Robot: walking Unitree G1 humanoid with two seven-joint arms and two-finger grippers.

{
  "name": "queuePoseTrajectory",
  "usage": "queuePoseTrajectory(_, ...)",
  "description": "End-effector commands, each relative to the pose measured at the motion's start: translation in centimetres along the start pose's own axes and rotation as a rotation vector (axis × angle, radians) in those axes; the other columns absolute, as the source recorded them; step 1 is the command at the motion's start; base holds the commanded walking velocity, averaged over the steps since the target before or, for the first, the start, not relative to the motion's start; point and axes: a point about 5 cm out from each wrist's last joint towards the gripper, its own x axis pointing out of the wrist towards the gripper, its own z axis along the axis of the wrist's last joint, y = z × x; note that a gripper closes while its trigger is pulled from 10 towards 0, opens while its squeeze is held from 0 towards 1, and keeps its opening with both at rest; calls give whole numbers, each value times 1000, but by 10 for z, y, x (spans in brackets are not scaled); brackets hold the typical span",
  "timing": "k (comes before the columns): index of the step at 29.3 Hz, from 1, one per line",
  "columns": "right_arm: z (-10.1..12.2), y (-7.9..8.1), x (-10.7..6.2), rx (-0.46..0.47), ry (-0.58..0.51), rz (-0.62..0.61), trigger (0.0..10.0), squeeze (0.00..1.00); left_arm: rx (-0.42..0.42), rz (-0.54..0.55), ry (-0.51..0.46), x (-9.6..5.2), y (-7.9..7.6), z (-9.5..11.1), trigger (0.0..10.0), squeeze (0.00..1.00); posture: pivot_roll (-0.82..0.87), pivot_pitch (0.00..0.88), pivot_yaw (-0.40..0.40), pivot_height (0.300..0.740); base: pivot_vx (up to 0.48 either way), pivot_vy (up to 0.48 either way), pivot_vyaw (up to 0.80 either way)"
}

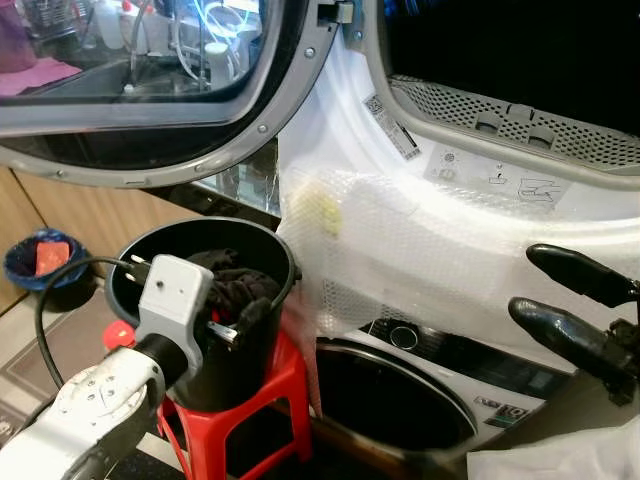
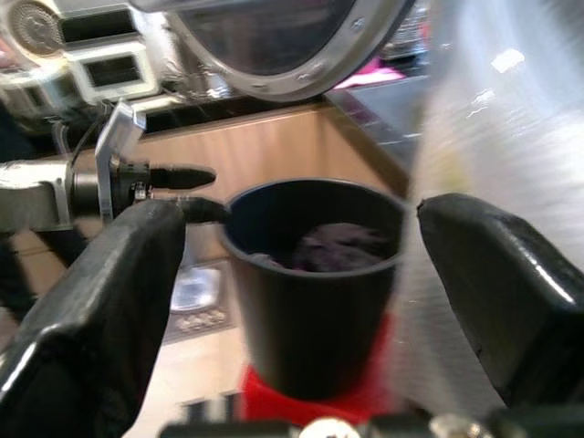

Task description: Clothes washing

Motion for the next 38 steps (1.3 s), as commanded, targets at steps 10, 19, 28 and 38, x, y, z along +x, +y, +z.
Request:
queuePoseTrajectory(10,-13,6,22,7,5,2,10000,0,-30,63,-6,2,24,2,10000,0,37,161,-81,740,0,0,0)
queuePoseTrajectory(19,-17,1,28,-17,-15,-60,10000,0,0,109,13,9,41,4,10000,0,36,165,-75,740,0,0,0)
queuePoseTrajectory(28,-31,-3,39,22,-61,-136,10000,0,16,149,28,22,48,6,10000,0,27,159,-59,740,0,0,0)
queuePoseTrajectory(38,-50,-8,37,65,-84,-238,10000,0,3,137,-1,26,46,6,10000,0,19,147,-52,740,0,-249,0)
